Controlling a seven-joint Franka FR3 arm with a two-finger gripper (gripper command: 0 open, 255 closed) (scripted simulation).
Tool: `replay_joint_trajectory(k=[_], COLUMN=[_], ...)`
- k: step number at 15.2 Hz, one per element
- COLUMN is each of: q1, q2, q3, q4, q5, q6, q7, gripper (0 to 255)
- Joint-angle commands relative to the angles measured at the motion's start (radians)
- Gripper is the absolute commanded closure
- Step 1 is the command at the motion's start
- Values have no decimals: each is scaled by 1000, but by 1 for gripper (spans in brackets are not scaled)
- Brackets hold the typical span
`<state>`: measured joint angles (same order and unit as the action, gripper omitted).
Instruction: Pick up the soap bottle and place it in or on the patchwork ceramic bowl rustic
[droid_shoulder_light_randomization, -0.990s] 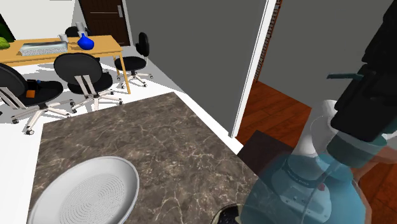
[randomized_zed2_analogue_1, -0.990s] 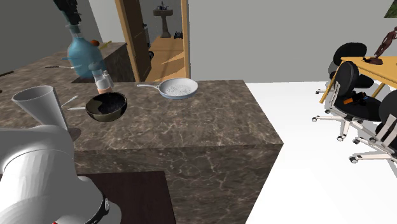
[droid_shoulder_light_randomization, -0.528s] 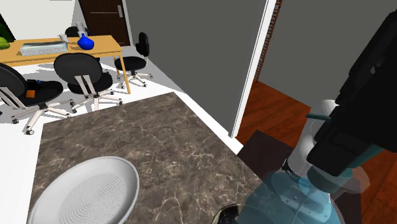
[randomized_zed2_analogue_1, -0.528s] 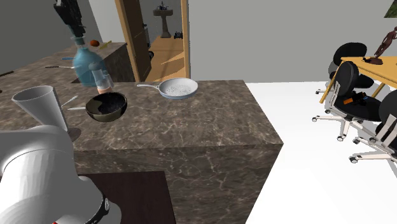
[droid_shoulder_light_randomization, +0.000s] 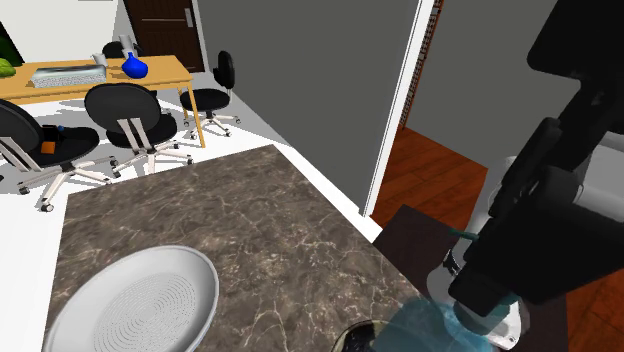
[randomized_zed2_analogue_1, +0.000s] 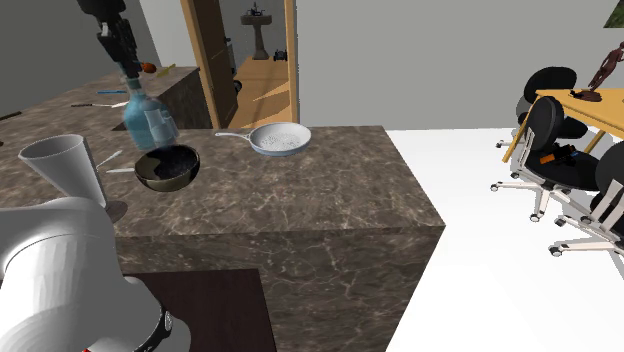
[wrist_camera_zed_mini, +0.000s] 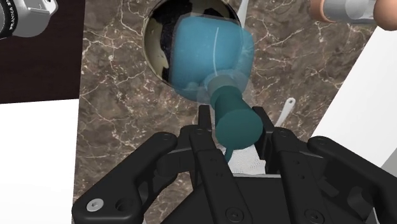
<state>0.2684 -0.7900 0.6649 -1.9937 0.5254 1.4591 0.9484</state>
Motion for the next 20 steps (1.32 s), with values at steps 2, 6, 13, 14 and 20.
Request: replay_joint_trajectory(k=[2,6,13,14,20], q1=[7,17,19,19,19], q2=[-18,-41,-44,-44,-44], q3=[10,23,25,25,25], q4=[-50,-114,-124,-124,-124], q5=[12,29,31,31,31], q6=[34,76,83,83,83], q7=[-7,-18,-20,-20,-20], gripper=[255,255,255,255,0])
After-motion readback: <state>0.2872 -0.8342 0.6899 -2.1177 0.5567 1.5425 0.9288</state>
